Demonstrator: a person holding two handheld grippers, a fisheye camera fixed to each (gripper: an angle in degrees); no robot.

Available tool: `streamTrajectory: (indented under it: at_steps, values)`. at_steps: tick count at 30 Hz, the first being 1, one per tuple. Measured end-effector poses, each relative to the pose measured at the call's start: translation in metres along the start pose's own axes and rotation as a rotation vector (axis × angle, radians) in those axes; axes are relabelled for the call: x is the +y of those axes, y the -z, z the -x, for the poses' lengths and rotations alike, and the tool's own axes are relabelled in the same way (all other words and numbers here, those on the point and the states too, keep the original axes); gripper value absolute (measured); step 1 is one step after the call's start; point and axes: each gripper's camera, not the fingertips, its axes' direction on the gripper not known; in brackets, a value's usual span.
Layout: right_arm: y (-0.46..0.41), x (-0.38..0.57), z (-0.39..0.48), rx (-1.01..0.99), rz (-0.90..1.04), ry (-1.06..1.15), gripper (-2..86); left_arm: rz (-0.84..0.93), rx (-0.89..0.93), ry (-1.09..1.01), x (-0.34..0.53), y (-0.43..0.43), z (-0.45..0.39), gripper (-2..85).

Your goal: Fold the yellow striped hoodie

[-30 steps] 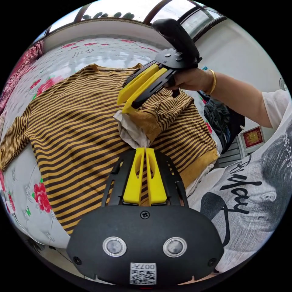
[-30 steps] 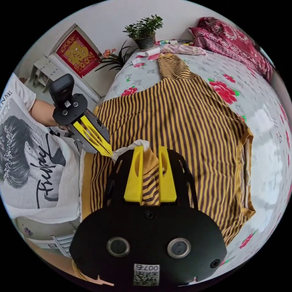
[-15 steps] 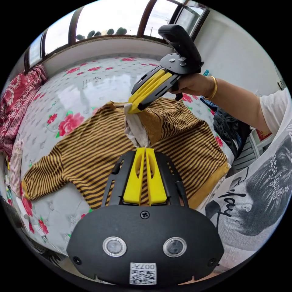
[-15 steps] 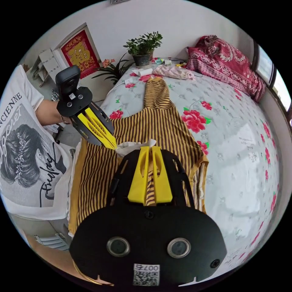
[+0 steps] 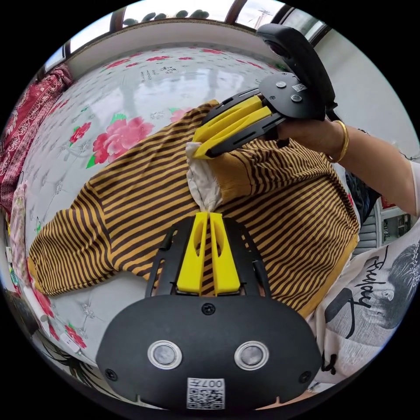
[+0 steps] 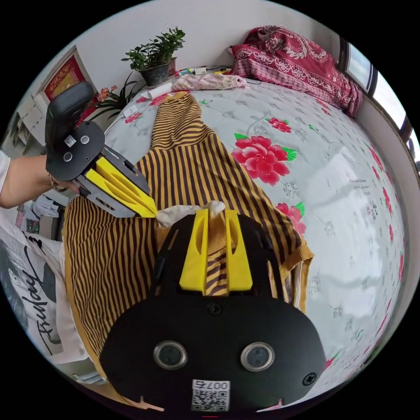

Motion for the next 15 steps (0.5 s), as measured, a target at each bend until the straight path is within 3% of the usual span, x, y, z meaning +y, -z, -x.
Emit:
streamTrajectory:
  at_steps: [4, 7, 9, 11, 15]
  values:
    - [0.059, 0.026, -0.007, -0.027, -0.129, -0.067, 8.9, 0.005, -0.016, 0.086, 0.021, 0.016, -0.001, -0.4]
    - [0.122, 0.083, -0.012, 0.061, -0.2, -0.15, 8.8, -0.016, -0.056, 0.159, 0.04, 0.044, -0.001, -0.1]
    - [0.144, 0.13, -0.017, 0.137, -0.138, -0.216, 8.5, -0.038, -0.074, 0.161, 0.041, 0.058, -0.008, -0.5]
    - [0.146, 0.192, -0.027, 0.186, 0.068, -0.251, 7.9, -0.04, -0.05, 0.104, 0.021, 0.063, -0.024, -0.6]
    - [0.146, 0.246, -0.041, 0.121, 0.292, -0.195, 5.8, -0.032, -0.054, -0.008, -0.029, 0.049, -0.05, -0.8]
